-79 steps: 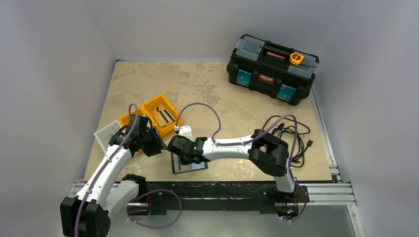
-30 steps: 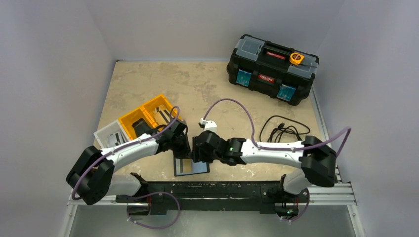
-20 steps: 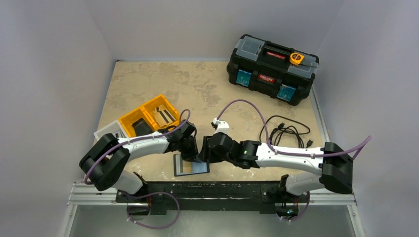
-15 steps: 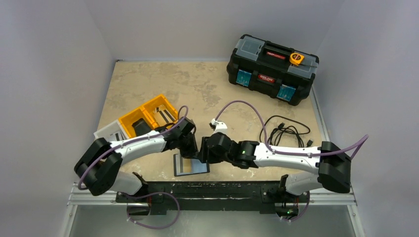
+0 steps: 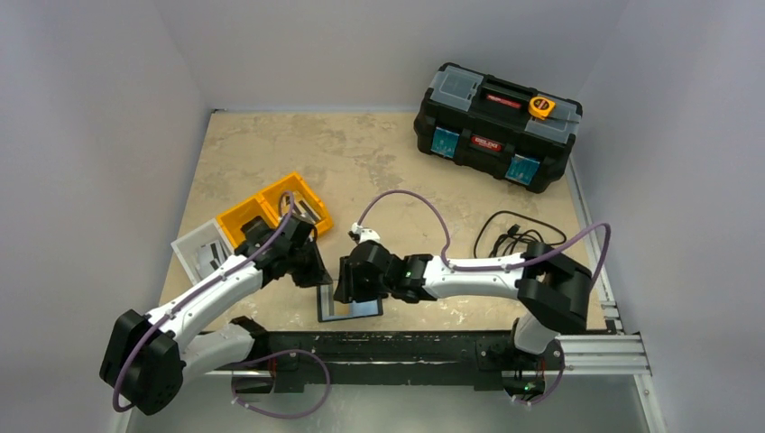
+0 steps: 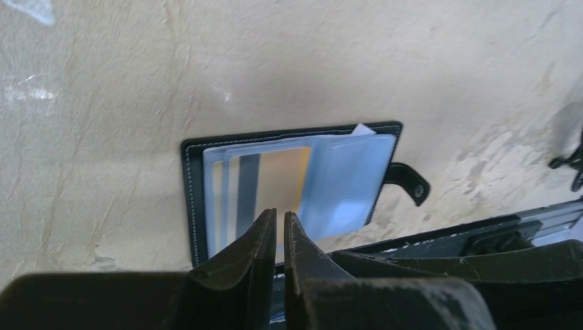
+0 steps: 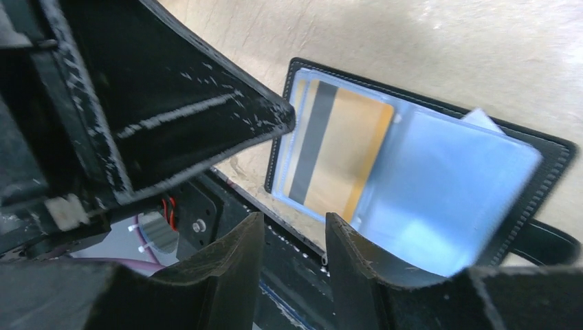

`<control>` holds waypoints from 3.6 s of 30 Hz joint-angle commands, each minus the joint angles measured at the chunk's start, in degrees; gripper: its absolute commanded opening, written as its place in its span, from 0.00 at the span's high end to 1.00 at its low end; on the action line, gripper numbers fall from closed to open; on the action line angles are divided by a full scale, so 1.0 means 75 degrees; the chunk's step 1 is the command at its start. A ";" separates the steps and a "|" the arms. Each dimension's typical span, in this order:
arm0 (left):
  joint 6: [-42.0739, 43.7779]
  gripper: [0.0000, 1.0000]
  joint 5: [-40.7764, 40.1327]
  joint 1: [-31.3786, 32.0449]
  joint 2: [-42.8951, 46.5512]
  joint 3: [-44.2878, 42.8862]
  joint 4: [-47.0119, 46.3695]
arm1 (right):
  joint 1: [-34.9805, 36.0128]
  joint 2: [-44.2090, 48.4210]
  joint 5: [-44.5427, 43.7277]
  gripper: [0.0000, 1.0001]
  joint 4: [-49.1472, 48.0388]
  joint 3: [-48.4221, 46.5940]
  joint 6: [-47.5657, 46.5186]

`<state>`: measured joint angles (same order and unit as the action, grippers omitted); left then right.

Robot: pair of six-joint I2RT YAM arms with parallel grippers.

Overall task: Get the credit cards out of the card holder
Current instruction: Remove the credit card from the card holder.

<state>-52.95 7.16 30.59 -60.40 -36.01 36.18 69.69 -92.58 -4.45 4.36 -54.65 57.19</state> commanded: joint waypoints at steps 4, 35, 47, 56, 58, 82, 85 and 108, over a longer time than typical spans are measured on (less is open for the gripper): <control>0.0194 0.94 -0.0114 -0.0063 -0.0085 0.0454 -0.0073 | -0.0411 -0.0634 0.0968 0.63 -0.1027 -0.0259 0.0001; -0.0127 1.00 -0.0188 0.0026 -0.1092 0.1044 -0.0853 | -0.1188 -0.1611 0.2323 0.61 -0.3065 0.1224 0.0476; -0.0464 1.00 -0.0755 0.0030 -0.1311 0.0983 -0.0347 | -0.1670 -0.1451 0.3238 0.64 -0.5831 0.2609 0.1503; -0.0433 1.00 -0.0732 0.0024 -0.1312 0.0909 -0.0313 | -0.1687 -0.1764 0.3392 0.78 -0.6578 0.2762 0.1838; -0.0431 1.00 -0.0720 0.0027 -0.1310 0.0905 -0.0334 | -0.1697 -0.1819 0.3404 0.81 -0.6709 0.2796 0.1885; -0.0508 1.00 -0.1159 0.0030 -0.1316 0.0759 0.0095 | -0.1843 -0.1117 0.2817 1.00 -0.5718 0.3228 0.1634; -0.0488 1.00 -0.1185 0.0024 -0.1293 0.0742 0.0135 | -0.1851 -0.1105 0.2820 1.00 -0.5662 0.3267 0.1615; -0.0310 1.00 -0.1102 0.0023 -0.1266 0.0629 0.0137 | -0.1941 -0.0607 0.2144 1.00 -0.4322 0.3262 0.1221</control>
<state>-57.65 4.93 30.89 -68.75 -31.73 32.80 55.83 -98.39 14.87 -32.25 -30.81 68.38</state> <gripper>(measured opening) 0.003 0.005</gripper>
